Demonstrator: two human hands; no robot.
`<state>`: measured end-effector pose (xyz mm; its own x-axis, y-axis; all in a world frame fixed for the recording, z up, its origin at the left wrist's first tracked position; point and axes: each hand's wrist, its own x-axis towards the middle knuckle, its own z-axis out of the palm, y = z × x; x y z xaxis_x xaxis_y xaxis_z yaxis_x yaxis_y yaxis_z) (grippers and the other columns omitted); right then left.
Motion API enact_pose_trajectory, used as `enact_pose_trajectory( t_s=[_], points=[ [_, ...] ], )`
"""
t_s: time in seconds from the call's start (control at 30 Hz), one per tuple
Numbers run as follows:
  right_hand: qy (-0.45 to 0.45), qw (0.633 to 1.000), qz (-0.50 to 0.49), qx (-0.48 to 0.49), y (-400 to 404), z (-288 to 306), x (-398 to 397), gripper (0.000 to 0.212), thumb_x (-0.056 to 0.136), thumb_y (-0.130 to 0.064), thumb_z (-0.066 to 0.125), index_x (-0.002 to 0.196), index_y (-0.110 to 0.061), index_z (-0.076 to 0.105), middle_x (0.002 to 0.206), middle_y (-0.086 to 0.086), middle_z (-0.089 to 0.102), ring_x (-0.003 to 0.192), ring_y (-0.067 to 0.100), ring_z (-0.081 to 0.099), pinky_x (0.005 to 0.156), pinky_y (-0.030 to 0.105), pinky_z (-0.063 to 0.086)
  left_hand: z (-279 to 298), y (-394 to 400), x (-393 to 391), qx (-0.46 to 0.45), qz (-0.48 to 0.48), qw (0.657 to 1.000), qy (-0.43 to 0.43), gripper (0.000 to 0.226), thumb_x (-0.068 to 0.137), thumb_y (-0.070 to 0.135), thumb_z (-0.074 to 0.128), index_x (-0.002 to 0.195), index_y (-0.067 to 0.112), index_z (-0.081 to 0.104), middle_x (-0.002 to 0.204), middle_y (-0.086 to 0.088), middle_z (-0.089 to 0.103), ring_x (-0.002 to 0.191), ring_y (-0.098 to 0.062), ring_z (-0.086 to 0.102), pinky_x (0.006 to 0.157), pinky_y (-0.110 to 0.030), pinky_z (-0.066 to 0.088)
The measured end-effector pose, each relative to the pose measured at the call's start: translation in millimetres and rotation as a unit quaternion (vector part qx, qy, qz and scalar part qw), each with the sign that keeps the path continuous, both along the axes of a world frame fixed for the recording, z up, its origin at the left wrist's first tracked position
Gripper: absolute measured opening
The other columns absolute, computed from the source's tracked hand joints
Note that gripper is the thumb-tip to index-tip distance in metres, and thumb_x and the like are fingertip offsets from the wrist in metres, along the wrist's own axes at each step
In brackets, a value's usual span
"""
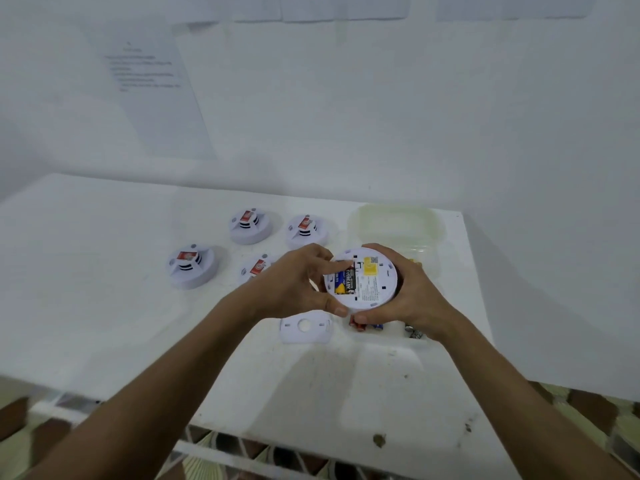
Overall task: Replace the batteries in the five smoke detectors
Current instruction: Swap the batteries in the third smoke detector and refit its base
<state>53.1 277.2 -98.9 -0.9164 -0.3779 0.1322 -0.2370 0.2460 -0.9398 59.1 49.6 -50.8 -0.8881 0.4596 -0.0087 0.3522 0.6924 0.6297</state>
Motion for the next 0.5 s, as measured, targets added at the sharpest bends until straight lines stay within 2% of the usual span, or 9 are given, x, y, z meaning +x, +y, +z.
enact_pose_trajectory(
  t_s=[0.1,0.2,0.27,0.33,0.4,0.5],
  points=[
    [-0.003,1.0,0.001,0.001,-4.4,-1.5,-0.1,0.094,0.051,-0.001,0.095,0.134,-0.018,0.054,0.122,-0.011,0.066,0.114,0.007,0.06,0.092,0.023,0.053,-2.8,-5.3,5.2,0.026,0.01,1.0,-0.001,0.058,0.07,0.039,0.082,0.124,0.031,0.064,0.129,0.003,0.05,0.099,-0.015,0.06,0.087,-0.028,0.053],
    [0.004,1.0,0.004,0.01,-9.4,0.0,-0.7,0.097,0.049,-0.01,0.096,0.136,-0.019,0.052,0.124,-0.011,0.065,0.117,0.009,0.059,0.096,0.025,0.053,-8.2,-11.3,8.8,0.032,0.023,0.999,-0.004,0.064,0.069,0.042,0.082,0.128,0.035,0.059,0.13,0.007,0.048,0.097,-0.009,0.062,0.085,-0.025,0.055],
    [0.004,1.0,0.005,0.014,-11.5,-0.9,-0.9,0.098,0.049,-0.013,0.096,0.136,-0.021,0.052,0.125,-0.011,0.064,0.119,0.011,0.059,0.096,0.027,0.053,-11.8,-15.0,11.0,0.061,0.033,0.997,-0.021,0.069,0.071,0.035,0.083,0.132,0.039,0.052,0.129,0.012,0.049,0.095,-0.005,0.063,0.08,-0.022,0.057],
    [-0.004,1.0,0.004,0.016,-10.5,-2.9,-0.3,0.097,0.05,-0.009,0.097,0.135,-0.022,0.052,0.125,-0.01,0.065,0.118,0.011,0.059,0.096,0.029,0.053,-17.9,-19.9,13.4,0.079,0.049,0.994,-0.061,0.08,0.074,0.023,0.081,0.138,0.04,0.037,0.125,0.016,0.05,0.094,-0.005,0.064,0.077,-0.023,0.058],
    [-0.014,1.0,0.0,0.011,-5.5,-4.3,0.7,0.096,0.05,-0.003,0.096,0.133,-0.022,0.053,0.123,-0.01,0.065,0.116,0.009,0.06,0.092,0.028,0.055,-29.0,-28.2,15.6,0.036,0.074,0.993,-0.087,0.083,0.075,0.023,0.079,0.141,0.035,0.031,0.123,0.011,0.049,0.092,-0.01,0.063,0.078,-0.025,0.058],
    [-0.023,1.0,0.0,0.008,4.4,-2.6,3.7,0.094,0.049,-0.001,0.095,0.131,-0.023,0.054,0.121,-0.01,0.066,0.113,0.005,0.061,0.086,0.02,0.054,-50.2,-40.2,20.1,-0.1,0.087,0.987,-0.092,0.08,0.072,0.041,0.08,0.14,0.031,0.038,0.121,0.006,0.047,0.09,-0.009,0.055,0.077,-0.021,0.051]
  ],
)
